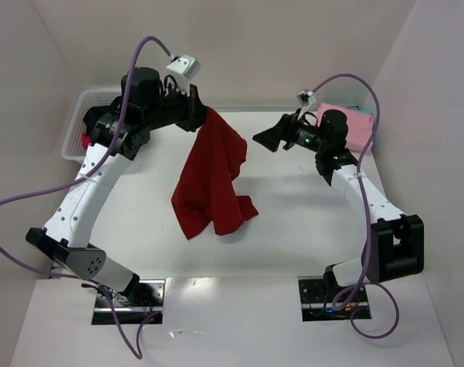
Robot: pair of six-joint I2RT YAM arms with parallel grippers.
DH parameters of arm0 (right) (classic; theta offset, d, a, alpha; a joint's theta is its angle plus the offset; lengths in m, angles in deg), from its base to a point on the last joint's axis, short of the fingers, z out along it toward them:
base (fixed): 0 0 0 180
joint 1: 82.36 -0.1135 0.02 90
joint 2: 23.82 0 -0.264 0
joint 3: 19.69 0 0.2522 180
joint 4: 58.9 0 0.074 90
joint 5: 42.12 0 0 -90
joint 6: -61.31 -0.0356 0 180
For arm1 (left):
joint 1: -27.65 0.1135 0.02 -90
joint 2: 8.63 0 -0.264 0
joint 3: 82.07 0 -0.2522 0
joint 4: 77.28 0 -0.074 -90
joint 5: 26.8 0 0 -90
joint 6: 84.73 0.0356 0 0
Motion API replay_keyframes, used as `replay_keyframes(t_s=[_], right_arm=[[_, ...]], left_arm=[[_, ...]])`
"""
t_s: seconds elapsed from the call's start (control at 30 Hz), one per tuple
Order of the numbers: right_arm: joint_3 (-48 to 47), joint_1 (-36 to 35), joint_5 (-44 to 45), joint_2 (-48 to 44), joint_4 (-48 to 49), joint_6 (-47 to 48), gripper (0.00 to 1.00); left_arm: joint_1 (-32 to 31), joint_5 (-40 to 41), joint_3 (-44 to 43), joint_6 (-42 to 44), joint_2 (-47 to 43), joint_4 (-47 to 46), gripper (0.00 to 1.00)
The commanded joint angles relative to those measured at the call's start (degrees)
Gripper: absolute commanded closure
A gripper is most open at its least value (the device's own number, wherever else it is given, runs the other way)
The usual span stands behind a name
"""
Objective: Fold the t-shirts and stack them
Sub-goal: Flatten out the tshirt
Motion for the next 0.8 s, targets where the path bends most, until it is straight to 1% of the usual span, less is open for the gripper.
replay_keyframes(t_s=[0.0,0.07,0.1,0.27,0.33,0.47,0.53,0.57,0.6,0.63,0.7,0.73,0.77], right_arm=[[1.4,-3.5,-6.5,2.1,-1.2,0.2,0.03],[4.7,-4.0,-6.5,2.2,-0.3,-0.5,0.06],[6.0,-4.6,-6.5,2.2,1.2,-0.5,0.06],[6.0,-6.1,-5.9,2.9,2.5,-1.7,0.06],[6.0,-6.2,-4.3,4.0,2.5,-1.7,0.06],[4.9,-6.2,-3.7,5.7,5.8,-2.3,0.06],[3.8,-6.2,-3.7,6.4,7.1,-3.2,0.13],[3.2,-6.2,-3.7,6.9,7.1,-3.2,0.23],[3.2,-6.2,-3.7,6.9,7.7,-3.2,0.36],[3.2,-6.2,-3.7,6.9,7.7,-3.2,0.36],[2.6,-6.2,0.2,5.3,7.0,-2.5,0.69],[2.6,-6.2,1.6,4.6,6.3,-2.5,0.78],[2.6,-6.2,5.0,3.4,5.7,-2.5,0.94]], left_arm=[[0.2,-1.5,-1.7,-1.4,-1.8,-5.8,1.0],[0.2,-2.7,-3.2,-1.9,-1.2,-5.8,1.0],[0.2,-3.5,-3.2,-1.9,-0.7,-5.8,1.0],[0.2,-5.2,-3.7,-2.4,0.4,-6.3,1.0],[0.2,-5.7,-4.3,-2.4,0.4,-6.3,1.0],[0.2,-7.5,-4.3,-3.1,0.9,-6.3,1.0],[0.2,-7.5,-4.3,-3.1,0.9,-6.3,1.0],[0.2,-7.5,-4.3,-3.1,0.9,-6.3,1.0],[0.2,-7.5,-3.7,-3.1,0.9,-6.3,1.0],[0.2,-7.5,-3.7,-3.1,0.9,-6.3,1.0],[0.2,-7.5,-2.6,-3.1,0.4,-6.3,1.0],[0.2,-7.5,-2.6,-3.1,0.4,-6.8,1.0],[0.2,-7.5,-1.9,-3.1,0.4,-6.8,1.0]])
